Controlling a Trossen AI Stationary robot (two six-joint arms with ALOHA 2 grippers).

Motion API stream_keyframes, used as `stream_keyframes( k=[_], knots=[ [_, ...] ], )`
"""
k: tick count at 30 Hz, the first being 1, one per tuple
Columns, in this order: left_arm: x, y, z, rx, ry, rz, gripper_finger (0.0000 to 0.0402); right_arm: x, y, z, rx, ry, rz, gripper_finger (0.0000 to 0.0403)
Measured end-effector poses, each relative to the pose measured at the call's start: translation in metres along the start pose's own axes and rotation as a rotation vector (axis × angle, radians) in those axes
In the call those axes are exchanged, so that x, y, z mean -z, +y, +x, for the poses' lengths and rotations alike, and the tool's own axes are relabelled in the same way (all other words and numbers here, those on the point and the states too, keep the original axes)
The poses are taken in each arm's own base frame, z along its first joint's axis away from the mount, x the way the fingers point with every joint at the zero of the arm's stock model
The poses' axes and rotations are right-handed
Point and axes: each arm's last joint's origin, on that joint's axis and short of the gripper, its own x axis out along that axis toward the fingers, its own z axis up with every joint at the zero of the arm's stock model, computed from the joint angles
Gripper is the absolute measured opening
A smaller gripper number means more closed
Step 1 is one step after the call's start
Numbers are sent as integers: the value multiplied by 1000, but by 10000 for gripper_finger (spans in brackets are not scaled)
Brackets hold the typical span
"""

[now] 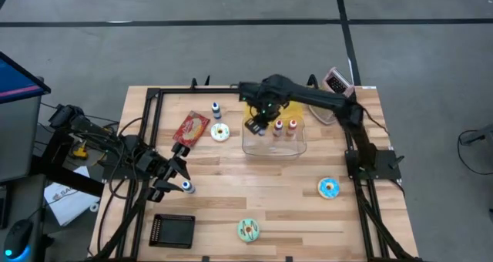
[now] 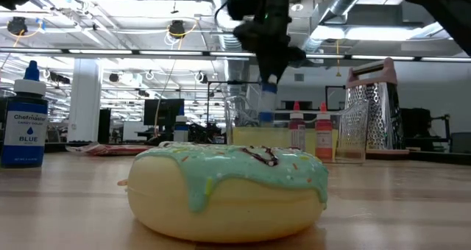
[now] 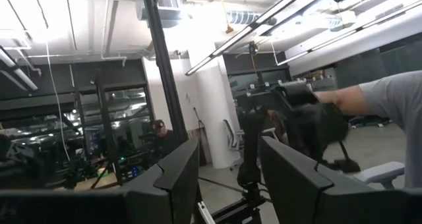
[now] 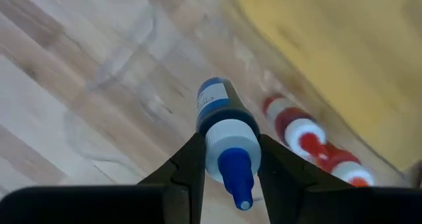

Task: Pick & Place Food Item
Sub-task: Put the bottom right blue food coloring bottle into the transparent bin

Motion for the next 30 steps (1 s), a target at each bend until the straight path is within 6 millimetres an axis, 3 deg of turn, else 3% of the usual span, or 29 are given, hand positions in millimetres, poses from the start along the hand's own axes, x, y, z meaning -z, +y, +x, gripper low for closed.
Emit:
stream_keyframes(
  k=[6,9,30],
  knots=[
    [1,0,0,-6,9,-2,154,-10,8,43,47,95,-51,100],
    [1,0,0,-6,10,-2,154,-12,7,50,55,111,-73,100],
    [2,0,0,-12,28,-3,154,-32,-19,52,36,62,-52,100]
  ],
)
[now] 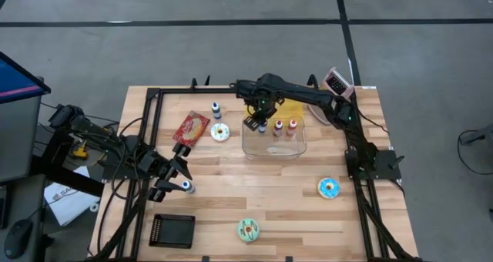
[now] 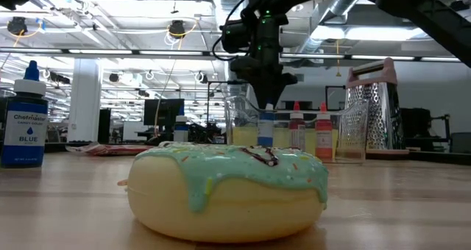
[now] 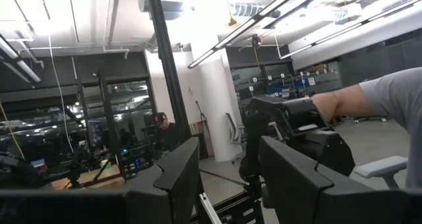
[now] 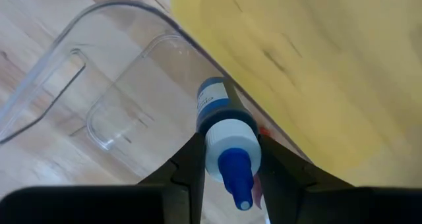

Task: Pick & Place Food Item
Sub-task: Put the bottom right blue food coloring bottle into the transparent bin

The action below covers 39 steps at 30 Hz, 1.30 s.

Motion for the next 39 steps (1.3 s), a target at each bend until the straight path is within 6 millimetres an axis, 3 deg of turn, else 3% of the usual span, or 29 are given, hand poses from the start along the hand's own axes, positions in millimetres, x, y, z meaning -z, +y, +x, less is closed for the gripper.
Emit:
stream_keyframes(
  k=[39],
  knots=[
    [0,0,0,2,0,-4,154,3,6,0,2,8,-5,140]
  ],
)
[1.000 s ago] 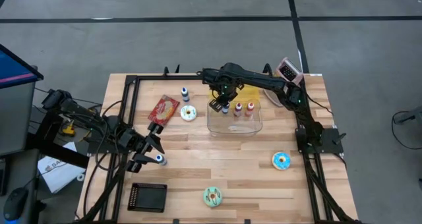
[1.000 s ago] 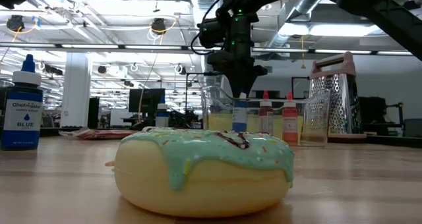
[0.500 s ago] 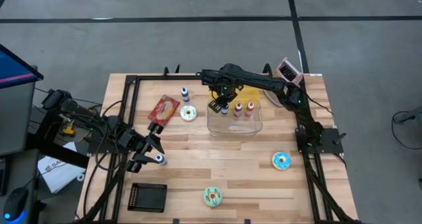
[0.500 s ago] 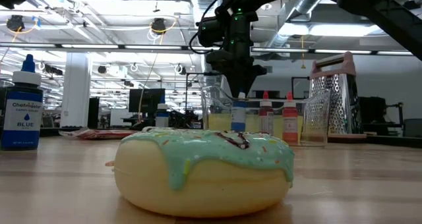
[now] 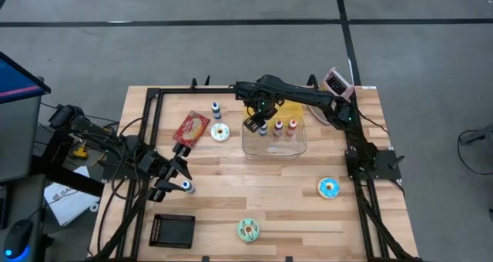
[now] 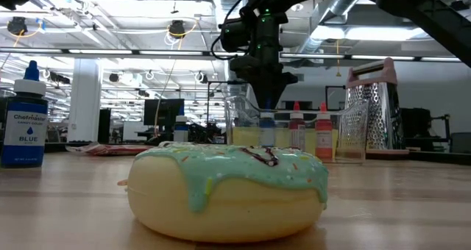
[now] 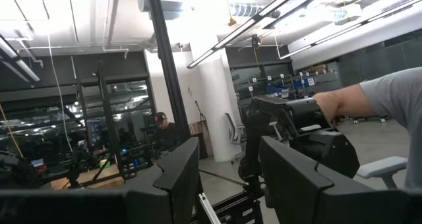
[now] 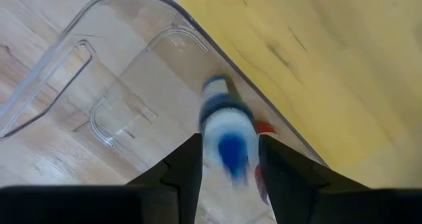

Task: Pick & Place Food Item
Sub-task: Put the bottom right blue food coloring bottle into the transparent bin

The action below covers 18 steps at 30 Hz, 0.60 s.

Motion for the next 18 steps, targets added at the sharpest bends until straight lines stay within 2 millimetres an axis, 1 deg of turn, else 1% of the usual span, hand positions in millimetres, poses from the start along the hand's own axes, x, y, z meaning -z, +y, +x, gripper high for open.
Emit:
stream_keyframes(
  k=[9,13,18],
  knots=[
    [0,0,0,0,0,0,154,-1,2,0,14,-21,-8,141],
    [0,0,0,0,0,0,154,0,7,0,58,-56,-34,146],
    [0,0,0,1,1,0,154,6,18,-1,102,-64,-80,156]
  ],
)
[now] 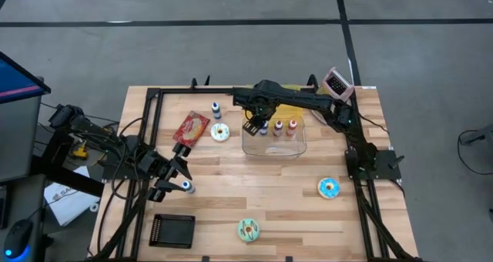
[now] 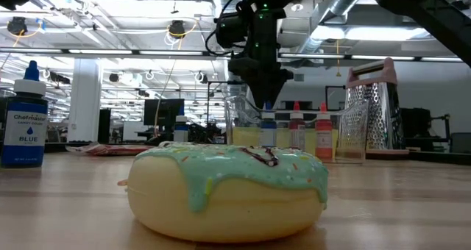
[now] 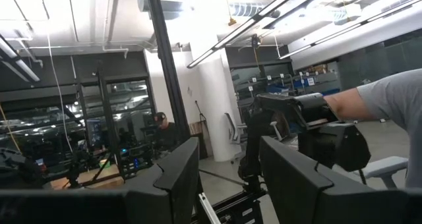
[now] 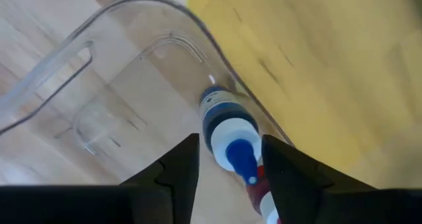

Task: Pick & Place Food Item
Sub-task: Put the bottom right blue food coloring bottle into the transparent bin, then put the bottom blue food coloring bottle into the transparent bin

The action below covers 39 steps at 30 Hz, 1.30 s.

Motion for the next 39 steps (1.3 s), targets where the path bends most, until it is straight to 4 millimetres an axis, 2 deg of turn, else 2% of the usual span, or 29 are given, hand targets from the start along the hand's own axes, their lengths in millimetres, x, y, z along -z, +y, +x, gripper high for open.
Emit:
stream_keyframes(
  k=[6,11,14,17,23,29,35,39],
  knots=[
    [1,0,0,2,7,0,154,9,15,-15,56,-65,-59,169],
    [1,0,0,2,13,1,154,25,28,-51,38,-181,-68,175],
    [4,0,0,-6,43,-1,154,47,48,-79,-11,-257,-97,176],
    [6,1,-1,-50,79,1,154,78,75,-108,-39,-341,-154,175],
    [16,3,-3,-182,197,-29,154,152,126,-149,-81,-488,-181,175],
    [19,10,2,-415,482,-137,154,237,176,-167,-121,-629,-167,175],
    [10,7,23,-416,574,-208,154,319,201,-179,-195,-768,-130,175],
    [-4,6,37,-484,803,-217,164,372,203,-183,-246,-839,-100,175]
  ],
)
